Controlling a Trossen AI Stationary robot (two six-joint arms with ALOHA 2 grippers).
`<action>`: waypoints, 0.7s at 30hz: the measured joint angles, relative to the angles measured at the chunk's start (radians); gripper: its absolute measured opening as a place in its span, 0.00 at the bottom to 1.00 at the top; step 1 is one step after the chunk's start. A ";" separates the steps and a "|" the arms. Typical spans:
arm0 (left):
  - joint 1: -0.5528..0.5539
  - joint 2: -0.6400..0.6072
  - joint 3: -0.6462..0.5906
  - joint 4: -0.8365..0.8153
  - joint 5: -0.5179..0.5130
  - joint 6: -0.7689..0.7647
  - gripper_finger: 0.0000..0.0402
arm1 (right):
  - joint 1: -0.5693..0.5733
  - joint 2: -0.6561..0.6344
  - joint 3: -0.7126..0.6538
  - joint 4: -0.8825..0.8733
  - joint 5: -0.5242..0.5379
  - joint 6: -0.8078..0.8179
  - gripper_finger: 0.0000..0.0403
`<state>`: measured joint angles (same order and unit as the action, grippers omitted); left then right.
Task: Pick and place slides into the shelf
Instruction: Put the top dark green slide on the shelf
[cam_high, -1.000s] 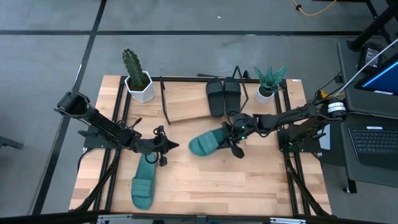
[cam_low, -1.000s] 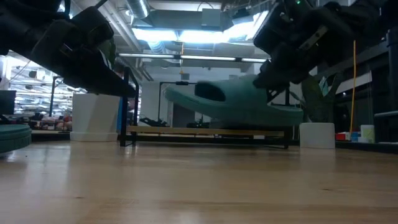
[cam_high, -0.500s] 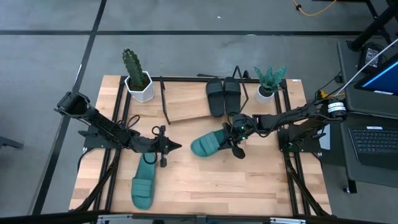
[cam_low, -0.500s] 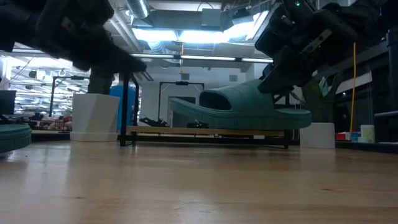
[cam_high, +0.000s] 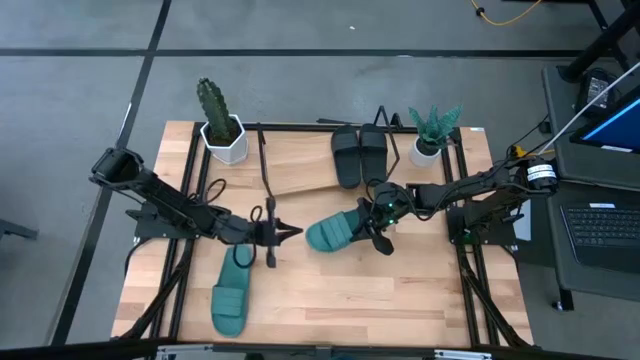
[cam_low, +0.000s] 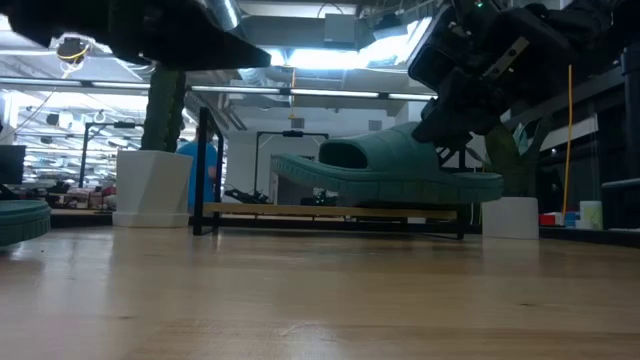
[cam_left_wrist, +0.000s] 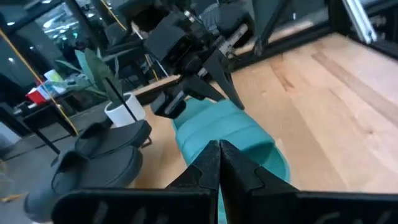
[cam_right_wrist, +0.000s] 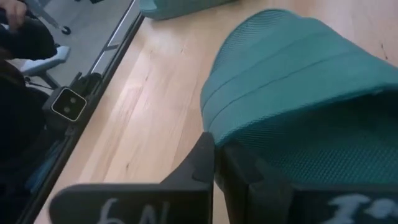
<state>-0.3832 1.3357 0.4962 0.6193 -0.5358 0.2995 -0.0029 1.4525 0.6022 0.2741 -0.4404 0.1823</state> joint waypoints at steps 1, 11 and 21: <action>0.000 0.000 0.019 -0.038 -0.004 0.007 0.01 | 0.000 0.000 0.000 0.000 0.000 0.006 0.03; 0.000 0.000 0.105 -0.214 -0.048 0.090 0.26 | 0.000 0.000 0.000 0.035 0.002 0.033 0.03; 0.006 0.022 0.105 -0.197 -0.056 0.290 0.32 | -0.002 0.000 0.043 0.049 0.032 0.076 0.03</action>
<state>-0.3770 1.3578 0.6010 0.4228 -0.5919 0.5897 -0.0048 1.4528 0.6454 0.3234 -0.4088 0.2579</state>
